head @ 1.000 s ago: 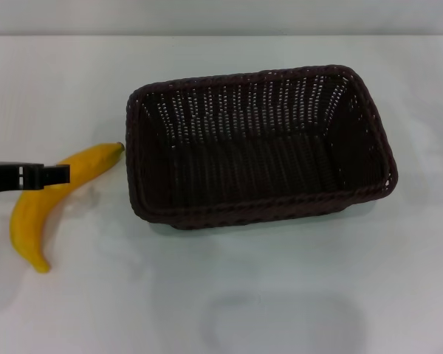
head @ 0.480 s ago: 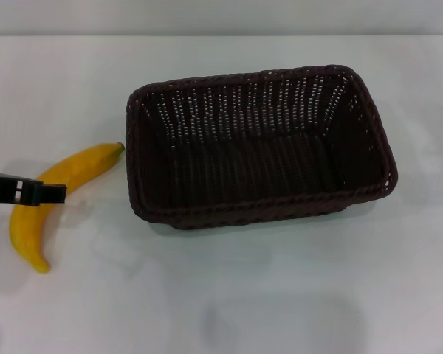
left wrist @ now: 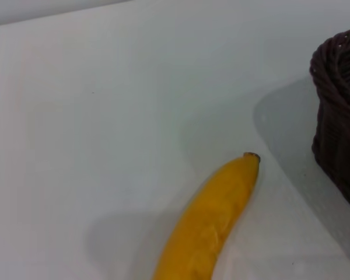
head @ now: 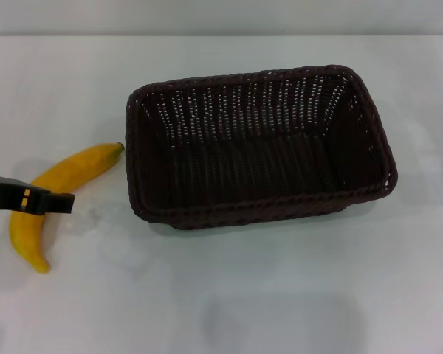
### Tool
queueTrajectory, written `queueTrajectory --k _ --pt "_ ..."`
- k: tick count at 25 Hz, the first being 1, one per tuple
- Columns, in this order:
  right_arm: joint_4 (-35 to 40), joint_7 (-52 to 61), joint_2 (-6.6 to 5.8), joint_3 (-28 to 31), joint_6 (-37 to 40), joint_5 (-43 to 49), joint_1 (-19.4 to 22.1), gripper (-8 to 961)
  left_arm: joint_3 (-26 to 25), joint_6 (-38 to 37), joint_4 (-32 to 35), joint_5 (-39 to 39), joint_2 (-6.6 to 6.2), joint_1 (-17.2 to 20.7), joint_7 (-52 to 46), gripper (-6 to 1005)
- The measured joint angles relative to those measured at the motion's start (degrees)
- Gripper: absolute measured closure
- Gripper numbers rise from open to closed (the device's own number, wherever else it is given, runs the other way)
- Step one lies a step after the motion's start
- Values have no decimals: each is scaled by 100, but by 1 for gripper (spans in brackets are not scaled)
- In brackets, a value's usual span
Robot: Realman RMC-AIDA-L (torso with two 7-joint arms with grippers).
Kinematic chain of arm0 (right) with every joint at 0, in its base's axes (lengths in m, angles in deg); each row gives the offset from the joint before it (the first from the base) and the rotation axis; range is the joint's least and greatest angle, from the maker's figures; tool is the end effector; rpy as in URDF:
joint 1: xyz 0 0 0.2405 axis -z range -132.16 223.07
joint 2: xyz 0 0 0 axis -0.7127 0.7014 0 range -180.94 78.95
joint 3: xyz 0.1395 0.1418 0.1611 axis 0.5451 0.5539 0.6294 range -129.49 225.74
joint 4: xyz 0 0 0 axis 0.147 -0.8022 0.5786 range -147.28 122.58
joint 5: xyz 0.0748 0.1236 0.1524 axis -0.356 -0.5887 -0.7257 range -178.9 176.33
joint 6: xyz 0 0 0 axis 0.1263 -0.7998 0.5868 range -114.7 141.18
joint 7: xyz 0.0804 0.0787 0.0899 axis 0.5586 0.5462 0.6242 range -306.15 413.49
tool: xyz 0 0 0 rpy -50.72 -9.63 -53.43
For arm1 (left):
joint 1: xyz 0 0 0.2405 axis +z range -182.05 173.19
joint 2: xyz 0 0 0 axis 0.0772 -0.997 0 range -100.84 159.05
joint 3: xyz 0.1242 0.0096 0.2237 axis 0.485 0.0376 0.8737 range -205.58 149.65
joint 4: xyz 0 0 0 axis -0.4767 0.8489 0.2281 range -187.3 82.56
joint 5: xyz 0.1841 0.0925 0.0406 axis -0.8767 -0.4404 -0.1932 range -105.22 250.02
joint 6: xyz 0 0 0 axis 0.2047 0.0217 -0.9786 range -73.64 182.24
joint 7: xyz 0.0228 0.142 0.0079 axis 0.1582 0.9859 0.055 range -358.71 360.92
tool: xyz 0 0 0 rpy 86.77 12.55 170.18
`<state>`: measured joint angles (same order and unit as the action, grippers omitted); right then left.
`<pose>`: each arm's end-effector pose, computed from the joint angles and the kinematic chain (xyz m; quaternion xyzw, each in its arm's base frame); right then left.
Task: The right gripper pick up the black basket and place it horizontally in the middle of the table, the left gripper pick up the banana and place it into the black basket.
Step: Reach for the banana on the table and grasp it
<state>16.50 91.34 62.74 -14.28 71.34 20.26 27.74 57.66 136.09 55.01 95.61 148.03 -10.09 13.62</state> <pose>0.3504 0.3549 0.1230 -0.6200 0.2406 0.3825 0.6414 -0.2286 0.2866 0.0578 -0.8019 -0.4617 0.1041 0.3646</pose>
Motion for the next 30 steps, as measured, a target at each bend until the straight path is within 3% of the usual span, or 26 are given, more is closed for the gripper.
queueTrajectory --k 17,30 --pt "9 7 3 -15 1 94 -14 215 -375 -166 -182 -45 17 465 145 140" --pt "156 92 25 -72 22 124 150 215 -463 -529 -405 -31 7 435 328 141"
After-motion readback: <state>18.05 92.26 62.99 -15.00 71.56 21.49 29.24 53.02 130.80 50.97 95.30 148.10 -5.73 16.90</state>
